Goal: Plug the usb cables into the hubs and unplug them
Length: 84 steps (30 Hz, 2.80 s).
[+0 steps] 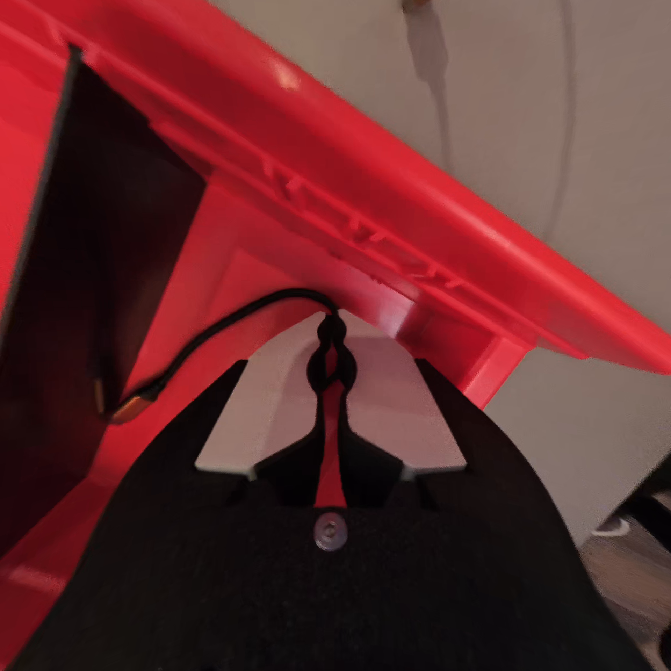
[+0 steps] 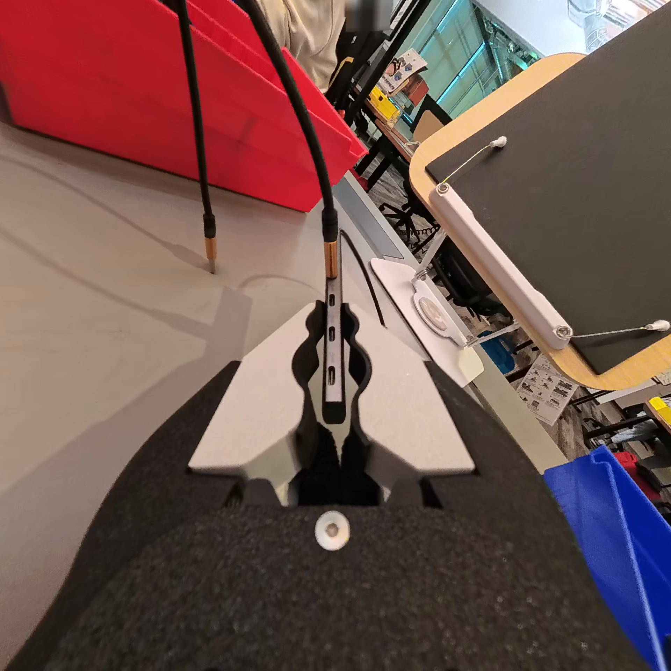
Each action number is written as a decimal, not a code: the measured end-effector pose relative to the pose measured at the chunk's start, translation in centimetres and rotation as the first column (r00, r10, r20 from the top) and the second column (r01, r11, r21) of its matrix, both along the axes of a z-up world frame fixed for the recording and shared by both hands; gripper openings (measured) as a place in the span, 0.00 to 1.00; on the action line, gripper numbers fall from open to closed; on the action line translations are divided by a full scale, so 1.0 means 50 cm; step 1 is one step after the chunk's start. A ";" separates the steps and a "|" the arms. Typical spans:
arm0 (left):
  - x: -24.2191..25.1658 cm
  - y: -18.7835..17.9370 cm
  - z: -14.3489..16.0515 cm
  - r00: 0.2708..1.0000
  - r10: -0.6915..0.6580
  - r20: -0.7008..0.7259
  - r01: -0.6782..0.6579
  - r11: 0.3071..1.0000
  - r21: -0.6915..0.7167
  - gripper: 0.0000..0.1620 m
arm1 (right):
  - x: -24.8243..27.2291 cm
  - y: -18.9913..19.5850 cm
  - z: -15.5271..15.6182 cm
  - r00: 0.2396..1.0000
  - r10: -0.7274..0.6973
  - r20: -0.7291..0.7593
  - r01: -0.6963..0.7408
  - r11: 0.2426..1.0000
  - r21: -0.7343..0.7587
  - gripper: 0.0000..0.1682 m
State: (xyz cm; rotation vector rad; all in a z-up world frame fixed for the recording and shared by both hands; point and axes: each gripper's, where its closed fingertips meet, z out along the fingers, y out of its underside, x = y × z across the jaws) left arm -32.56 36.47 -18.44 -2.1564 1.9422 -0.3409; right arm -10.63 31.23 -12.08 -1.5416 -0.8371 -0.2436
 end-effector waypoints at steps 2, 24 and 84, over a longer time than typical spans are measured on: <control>-0.009 0.010 0.040 0.999 0.001 0.050 -0.005 0.998 0.069 0.00 | 0.005 0.001 0.004 1.000 -0.008 0.003 0.008 1.000 0.010 0.05; -0.043 0.130 0.039 0.981 -0.144 -0.131 0.173 0.952 0.252 0.22 | -0.008 -0.005 -0.005 0.998 0.021 0.056 -0.022 1.000 0.013 0.05; -0.009 -0.279 0.044 0.928 0.030 0.372 -0.158 0.934 0.320 0.14 | 0.014 0.005 0.001 1.000 -0.013 0.017 0.013 1.000 -0.003 0.05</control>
